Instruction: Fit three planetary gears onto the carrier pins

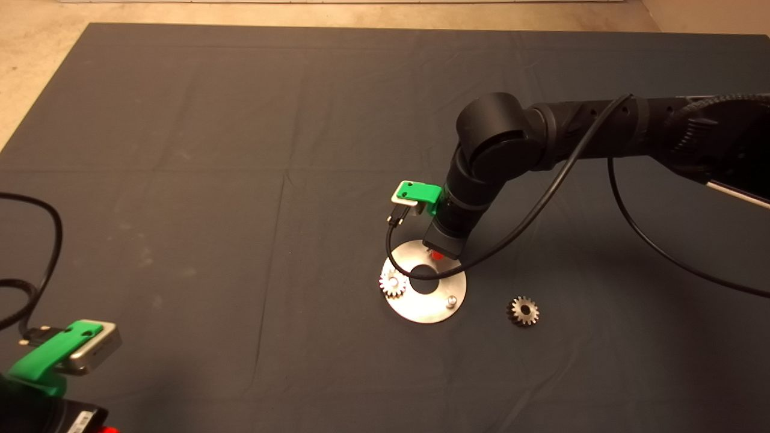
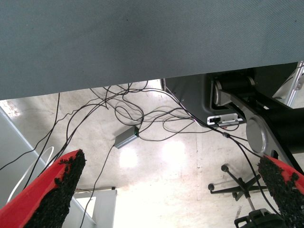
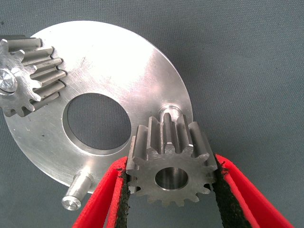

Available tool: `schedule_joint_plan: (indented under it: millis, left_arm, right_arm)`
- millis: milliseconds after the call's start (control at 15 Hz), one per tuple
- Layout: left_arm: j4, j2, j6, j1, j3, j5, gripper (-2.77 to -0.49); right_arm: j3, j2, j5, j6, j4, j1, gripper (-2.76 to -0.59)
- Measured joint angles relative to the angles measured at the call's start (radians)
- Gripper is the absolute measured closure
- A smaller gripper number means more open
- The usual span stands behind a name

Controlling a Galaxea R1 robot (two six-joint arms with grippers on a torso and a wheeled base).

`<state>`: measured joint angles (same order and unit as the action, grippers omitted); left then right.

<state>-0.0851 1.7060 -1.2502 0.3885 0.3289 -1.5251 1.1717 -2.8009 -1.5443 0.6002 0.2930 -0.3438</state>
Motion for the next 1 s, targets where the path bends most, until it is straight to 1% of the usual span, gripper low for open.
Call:
schedule_joint_plan:
  millis: [1000]
  left_arm:
    - [0.000, 0.000, 0.000, 0.000, 0.000, 0.000, -2.62]
  right_arm:
    - [0.004, -0.003, -0.001, 0.007, 0.002, 0.000, -1.10]
